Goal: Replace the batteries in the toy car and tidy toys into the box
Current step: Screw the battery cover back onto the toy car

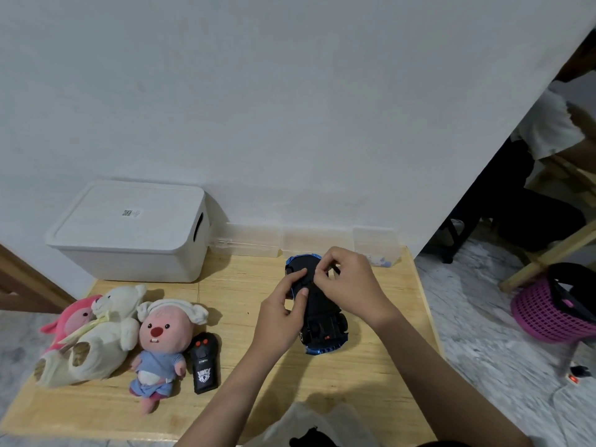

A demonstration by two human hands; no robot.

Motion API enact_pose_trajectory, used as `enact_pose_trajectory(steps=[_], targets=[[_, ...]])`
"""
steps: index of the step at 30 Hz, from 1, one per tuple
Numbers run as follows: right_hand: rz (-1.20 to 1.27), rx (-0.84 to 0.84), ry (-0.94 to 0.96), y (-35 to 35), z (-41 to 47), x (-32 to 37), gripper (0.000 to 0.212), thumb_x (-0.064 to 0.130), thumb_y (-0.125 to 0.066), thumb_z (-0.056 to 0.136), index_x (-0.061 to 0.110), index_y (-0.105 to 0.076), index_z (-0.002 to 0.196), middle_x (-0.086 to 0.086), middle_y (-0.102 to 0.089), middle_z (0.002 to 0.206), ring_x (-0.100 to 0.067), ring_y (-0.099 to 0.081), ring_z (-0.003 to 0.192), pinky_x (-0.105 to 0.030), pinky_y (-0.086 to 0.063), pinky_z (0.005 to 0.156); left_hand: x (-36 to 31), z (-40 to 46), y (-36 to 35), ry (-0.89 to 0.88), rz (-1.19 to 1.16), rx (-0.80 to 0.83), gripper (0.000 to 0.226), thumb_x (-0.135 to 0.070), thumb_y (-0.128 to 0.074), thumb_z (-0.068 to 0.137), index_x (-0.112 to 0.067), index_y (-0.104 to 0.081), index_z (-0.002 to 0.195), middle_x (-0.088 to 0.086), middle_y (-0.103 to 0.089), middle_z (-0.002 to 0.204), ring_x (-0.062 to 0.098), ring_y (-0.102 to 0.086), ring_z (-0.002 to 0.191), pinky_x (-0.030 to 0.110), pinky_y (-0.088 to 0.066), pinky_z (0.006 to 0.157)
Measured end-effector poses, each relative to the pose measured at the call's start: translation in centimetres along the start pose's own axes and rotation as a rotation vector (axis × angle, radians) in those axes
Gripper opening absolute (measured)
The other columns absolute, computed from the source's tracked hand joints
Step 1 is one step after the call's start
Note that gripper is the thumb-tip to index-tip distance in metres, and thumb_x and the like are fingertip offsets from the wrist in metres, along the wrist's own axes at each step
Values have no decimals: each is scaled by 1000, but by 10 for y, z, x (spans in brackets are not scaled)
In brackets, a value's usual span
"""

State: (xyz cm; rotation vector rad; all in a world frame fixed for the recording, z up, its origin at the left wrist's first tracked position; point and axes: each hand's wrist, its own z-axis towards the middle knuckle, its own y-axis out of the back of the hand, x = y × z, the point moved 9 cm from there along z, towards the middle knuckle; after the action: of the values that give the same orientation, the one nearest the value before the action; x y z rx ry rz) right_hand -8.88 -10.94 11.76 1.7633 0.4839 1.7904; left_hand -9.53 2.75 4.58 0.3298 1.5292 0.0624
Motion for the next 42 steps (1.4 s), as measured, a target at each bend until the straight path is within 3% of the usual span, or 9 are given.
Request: enact_pose_trajectory(steps=[5, 8, 12, 18, 21, 30, 35, 39, 42], targets=[[186, -37, -45, 2, -1, -9, 13, 5, -66, 76, 16, -65, 70, 3, -64, 70, 1, -44, 42, -11, -32, 47, 1, -1, 1, 9, -23, -12, 31, -20, -55, 93, -38, -57, 119, -24, -64, 97, 7, -54, 64, 39, -54, 56], [220, -29, -60, -1, 0, -13, 17, 6, -61, 82, 18, -72, 87, 9, -69, 85, 8, -57, 58, -8, -41, 57, 1, 0, 1, 13, -16, -16, 31, -20, -55, 93, -38, -58, 118, -23, -63, 97, 4, -50, 62, 36, -52, 54], [166, 7, -64, -6, 2, -18, 18, 10, -65, 82, 26, -74, 81, 8, -70, 84, -1, -62, 77, -18, -48, 68, -1, 0, 1, 4, -40, -20, 30, -15, -55, 93, -32, -58, 118, -19, -65, 99, -6, -59, 73, 27, -55, 61], [104, -4, -33, -1, 2, -13, 16, 10, -70, 79, 26, -74, 78, 12, -66, 81, 4, -56, 68, -11, -37, 62, -1, 1, 1, -4, -65, -22, 31, -14, -55, 94, -29, -58, 120, -16, -64, 103, -6, -58, 70, 23, -53, 56], [90, 4, -55, 0, 3, -15, 14, 9, -72, 78, 23, -74, 78, 10, -67, 82, 0, -59, 75, -16, -42, 66, -3, 2, 2, -10, -76, -23, 31, -13, -55, 94, -28, -58, 120, -12, -64, 104, -7, -59, 76, 19, -52, 57], [-121, 79, -51, -5, 5, -6, 10, 11, -69, 81, 18, -75, 83, 13, -64, 82, -3, -59, 84, -16, -43, 76, 5, 2, 2, 9, -55, -14, 32, -18, -56, 93, -33, -58, 122, -15, -65, 103, -3, -59, 67, 38, -58, 62], [-120, 137, -106, -9, 7, -9, 9, 9, -71, 79, 16, -76, 84, 21, -58, 73, 8, -53, 73, -5, -37, 64, 5, 1, 5, 16, -46, -13, 32, -20, -56, 93, -38, -57, 119, -27, -62, 98, -3, -55, 60, 42, -55, 57], [-14, 143, -204, -11, 10, -18, 9, 7, -75, 76, 15, -77, 80, 3, -71, 78, -9, -66, 78, -23, -53, 72, 4, 0, 6, 23, -63, -13, 32, -20, -56, 93, -36, -58, 120, -25, -63, 100, -3, -56, 61, 44, -56, 59], [12, 150, -229, -11, 12, -19, 9, 5, -77, 74, 14, -77, 78, 1, -72, 77, -11, -68, 79, -31, -56, 77, 5, 0, 6, 26, -74, -8, 32, -20, -56, 93, -37, -58, 120, -21, -64, 100, 1, -58, 63, 47, -56, 60]])
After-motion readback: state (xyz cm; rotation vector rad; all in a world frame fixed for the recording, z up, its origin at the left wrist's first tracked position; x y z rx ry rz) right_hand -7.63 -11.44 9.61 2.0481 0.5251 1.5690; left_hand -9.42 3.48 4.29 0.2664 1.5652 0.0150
